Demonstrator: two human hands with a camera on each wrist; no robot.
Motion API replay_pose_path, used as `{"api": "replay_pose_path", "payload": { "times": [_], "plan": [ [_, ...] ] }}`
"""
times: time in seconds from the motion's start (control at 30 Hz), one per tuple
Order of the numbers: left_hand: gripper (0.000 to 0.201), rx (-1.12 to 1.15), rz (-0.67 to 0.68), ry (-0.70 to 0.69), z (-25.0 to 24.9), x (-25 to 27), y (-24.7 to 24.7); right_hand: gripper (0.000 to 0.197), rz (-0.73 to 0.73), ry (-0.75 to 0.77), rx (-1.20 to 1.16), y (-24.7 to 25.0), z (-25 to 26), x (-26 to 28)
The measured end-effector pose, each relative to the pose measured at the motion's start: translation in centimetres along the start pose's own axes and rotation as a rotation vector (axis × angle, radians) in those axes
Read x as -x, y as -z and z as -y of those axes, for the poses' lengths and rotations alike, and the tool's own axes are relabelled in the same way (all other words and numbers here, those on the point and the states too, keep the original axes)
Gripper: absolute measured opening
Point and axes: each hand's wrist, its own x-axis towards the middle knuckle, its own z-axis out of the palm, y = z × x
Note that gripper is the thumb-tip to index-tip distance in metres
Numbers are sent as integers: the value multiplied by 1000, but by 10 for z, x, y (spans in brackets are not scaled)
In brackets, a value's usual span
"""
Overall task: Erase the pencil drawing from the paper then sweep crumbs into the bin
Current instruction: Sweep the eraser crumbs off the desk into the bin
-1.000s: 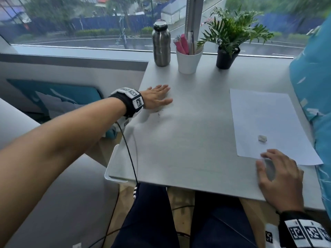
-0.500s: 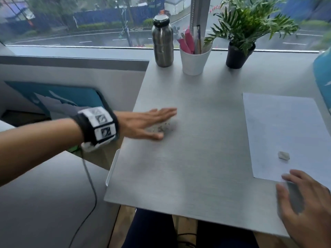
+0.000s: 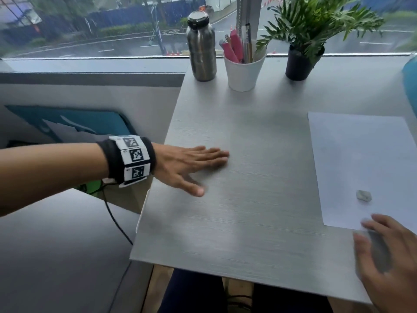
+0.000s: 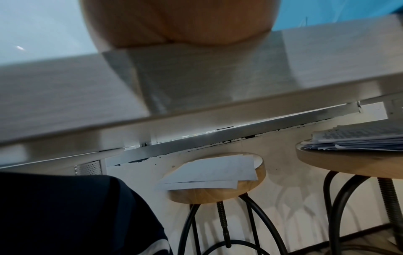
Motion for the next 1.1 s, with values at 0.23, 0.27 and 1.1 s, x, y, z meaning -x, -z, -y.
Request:
{"api": "replay_pose_path", "payload": {
  "times": [0.23,0.27,1.1],
  "plan": [
    [87,77,-218,80,10,-81,65,36,27,7,47,6,5,-2],
    [85,63,-214,121,13,-95,73,36,32,14,59,7,5,-2],
    [94,149,-243,372,-110,-128,21,38,-34,-5,17,9,3,3]
  ]
}}
